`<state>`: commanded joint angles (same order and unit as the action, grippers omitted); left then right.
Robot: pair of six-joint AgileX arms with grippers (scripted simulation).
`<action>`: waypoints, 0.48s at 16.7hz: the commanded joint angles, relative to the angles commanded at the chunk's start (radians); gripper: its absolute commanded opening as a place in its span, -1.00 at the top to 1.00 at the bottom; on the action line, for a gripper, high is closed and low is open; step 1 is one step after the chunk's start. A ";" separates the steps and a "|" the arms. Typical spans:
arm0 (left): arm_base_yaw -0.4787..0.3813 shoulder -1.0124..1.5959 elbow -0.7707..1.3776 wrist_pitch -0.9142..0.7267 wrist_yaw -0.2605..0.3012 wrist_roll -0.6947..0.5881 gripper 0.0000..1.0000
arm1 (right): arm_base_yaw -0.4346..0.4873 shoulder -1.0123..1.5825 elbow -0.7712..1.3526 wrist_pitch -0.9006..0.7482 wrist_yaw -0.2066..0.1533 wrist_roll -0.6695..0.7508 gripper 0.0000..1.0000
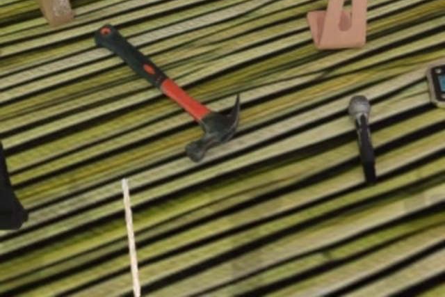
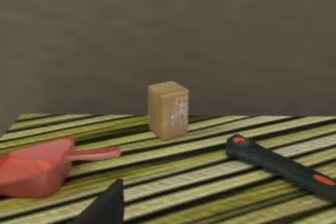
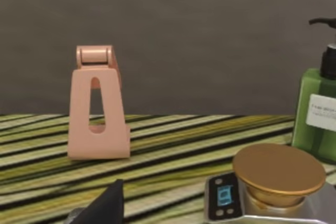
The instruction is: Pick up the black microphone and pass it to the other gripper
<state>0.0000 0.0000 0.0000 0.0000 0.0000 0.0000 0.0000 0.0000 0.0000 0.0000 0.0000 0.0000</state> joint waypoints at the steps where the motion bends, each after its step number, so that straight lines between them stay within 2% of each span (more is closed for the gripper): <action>1: 0.000 0.000 0.000 0.000 0.000 0.000 -1.00 | 0.000 0.000 0.000 0.000 0.000 0.000 -1.00; 4: 0.000 0.000 0.000 0.000 0.000 0.000 -1.00 | 0.007 0.030 0.029 -0.019 0.000 0.007 -1.00; 8: 0.000 0.000 0.000 0.000 0.000 0.000 -1.00 | 0.042 0.217 0.199 -0.126 0.002 0.047 -1.00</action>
<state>0.0000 0.0000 0.0000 0.0000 0.0000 0.0000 0.0424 0.2170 0.1993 -0.1261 0.0024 0.0467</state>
